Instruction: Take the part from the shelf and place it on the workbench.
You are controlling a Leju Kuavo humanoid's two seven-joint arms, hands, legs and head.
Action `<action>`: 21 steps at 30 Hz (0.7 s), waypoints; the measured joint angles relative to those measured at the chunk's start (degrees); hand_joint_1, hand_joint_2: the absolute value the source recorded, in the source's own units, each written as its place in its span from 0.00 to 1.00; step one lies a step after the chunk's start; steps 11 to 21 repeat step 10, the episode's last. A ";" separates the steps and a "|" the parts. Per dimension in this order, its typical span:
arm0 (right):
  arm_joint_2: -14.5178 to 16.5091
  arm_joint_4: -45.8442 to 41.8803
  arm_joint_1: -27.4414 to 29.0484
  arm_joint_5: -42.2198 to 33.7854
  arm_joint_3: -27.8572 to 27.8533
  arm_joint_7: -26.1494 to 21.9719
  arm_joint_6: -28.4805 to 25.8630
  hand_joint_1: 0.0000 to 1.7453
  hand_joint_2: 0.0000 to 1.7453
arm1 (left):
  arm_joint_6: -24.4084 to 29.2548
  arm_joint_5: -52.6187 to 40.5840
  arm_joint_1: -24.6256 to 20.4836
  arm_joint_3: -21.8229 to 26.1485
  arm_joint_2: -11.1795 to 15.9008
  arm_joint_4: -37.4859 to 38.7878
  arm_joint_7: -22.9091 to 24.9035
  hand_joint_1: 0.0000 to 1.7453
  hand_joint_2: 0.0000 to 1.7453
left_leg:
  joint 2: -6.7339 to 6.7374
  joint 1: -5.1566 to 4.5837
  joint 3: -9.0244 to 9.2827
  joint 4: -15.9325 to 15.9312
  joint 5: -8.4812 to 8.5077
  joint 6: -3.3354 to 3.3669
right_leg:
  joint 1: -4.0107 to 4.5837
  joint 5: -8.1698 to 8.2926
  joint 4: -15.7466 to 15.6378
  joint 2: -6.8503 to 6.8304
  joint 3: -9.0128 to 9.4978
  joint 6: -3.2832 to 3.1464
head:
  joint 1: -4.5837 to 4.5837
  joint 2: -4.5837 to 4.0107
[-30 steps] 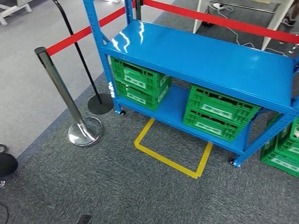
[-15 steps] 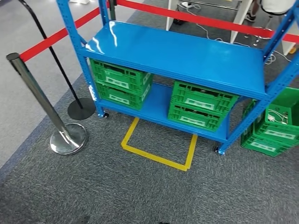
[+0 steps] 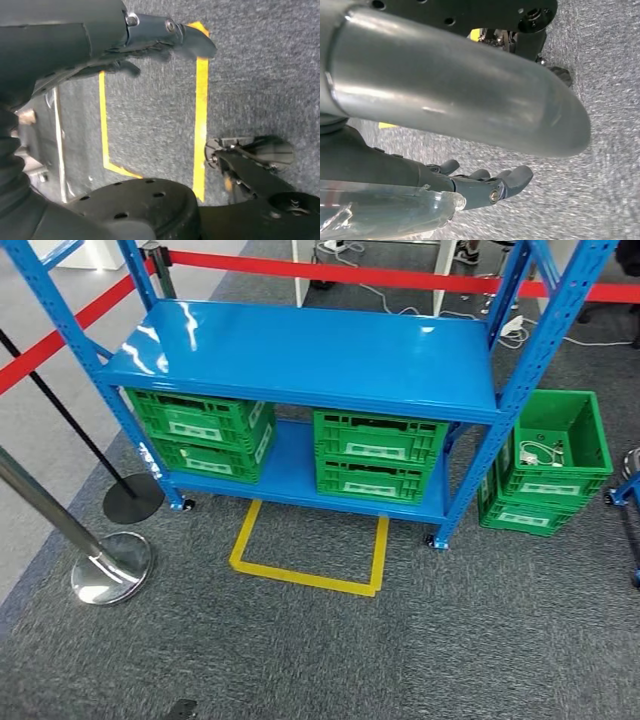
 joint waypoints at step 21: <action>0.00 0.00 0.50 -0.67 0.00 -0.97 -0.07 0.00 0.00 | 0.16 -0.42 -0.18 0.01 -0.27 0.02 0.05 0.00 1.00 | -3.66 0.38 6.53 -16.05 7.55 1.28 | -0.23 0.87 -0.66 3.43 -0.44 0.57 | -0.10 0.00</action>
